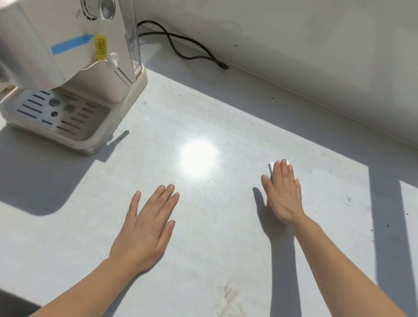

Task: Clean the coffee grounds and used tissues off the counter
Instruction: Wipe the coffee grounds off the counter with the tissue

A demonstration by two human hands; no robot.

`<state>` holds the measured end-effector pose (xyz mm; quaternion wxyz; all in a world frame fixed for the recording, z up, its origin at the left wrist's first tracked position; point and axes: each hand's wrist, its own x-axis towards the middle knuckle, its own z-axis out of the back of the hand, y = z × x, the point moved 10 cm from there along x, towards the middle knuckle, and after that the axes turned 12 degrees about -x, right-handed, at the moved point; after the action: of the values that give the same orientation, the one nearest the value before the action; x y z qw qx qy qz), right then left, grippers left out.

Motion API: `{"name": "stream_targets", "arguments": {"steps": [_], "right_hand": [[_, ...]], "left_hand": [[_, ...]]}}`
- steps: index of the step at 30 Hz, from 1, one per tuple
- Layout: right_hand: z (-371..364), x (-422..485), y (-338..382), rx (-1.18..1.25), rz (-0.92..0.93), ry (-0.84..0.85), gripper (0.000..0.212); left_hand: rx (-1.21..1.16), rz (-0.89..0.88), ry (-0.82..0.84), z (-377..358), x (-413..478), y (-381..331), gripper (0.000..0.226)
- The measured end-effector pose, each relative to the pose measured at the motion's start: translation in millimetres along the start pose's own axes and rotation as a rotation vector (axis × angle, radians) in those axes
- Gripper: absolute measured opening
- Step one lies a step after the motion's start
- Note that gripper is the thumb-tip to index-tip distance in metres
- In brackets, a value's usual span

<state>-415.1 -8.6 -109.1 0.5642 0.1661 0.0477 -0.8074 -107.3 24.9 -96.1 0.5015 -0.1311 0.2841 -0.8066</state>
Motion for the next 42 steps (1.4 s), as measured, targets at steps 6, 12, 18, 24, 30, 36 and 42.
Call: {"name": "stream_targets", "arguments": {"steps": [6, 12, 18, 24, 30, 36, 42], "right_hand": [[-14, 3, 113, -0.039, 0.294, 0.063, 0.073], [-40, -71, 173, -0.012, 0.443, 0.146, 0.07], [-80, -208, 210, -0.092, 0.706, 0.21, 0.072], [-96, -261, 202, -0.194, 0.805, 0.241, 0.073], [-73, -169, 192, -0.144, 0.522, 0.114, 0.072], [-40, -56, 186, -0.055, 0.222, 0.069, 0.072], [-70, -134, 230, -0.066, 0.453, 0.089, 0.075]], "left_hand": [[-0.019, -0.014, -0.011, 0, 0, 2, 0.058], [-0.421, 0.078, -0.304, 35, -1, 16, 0.045], [-0.345, 0.087, -0.218, 44, -22, 34, 0.042], [0.126, 0.094, -0.024, 50, -62, 65, 0.063], [0.155, 0.106, -0.01, 47, -58, 70, 0.062], [0.115, 0.098, -0.001, 44, -56, 72, 0.058], [0.044, 0.101, 0.0, 48, -56, 74, 0.06]]}}
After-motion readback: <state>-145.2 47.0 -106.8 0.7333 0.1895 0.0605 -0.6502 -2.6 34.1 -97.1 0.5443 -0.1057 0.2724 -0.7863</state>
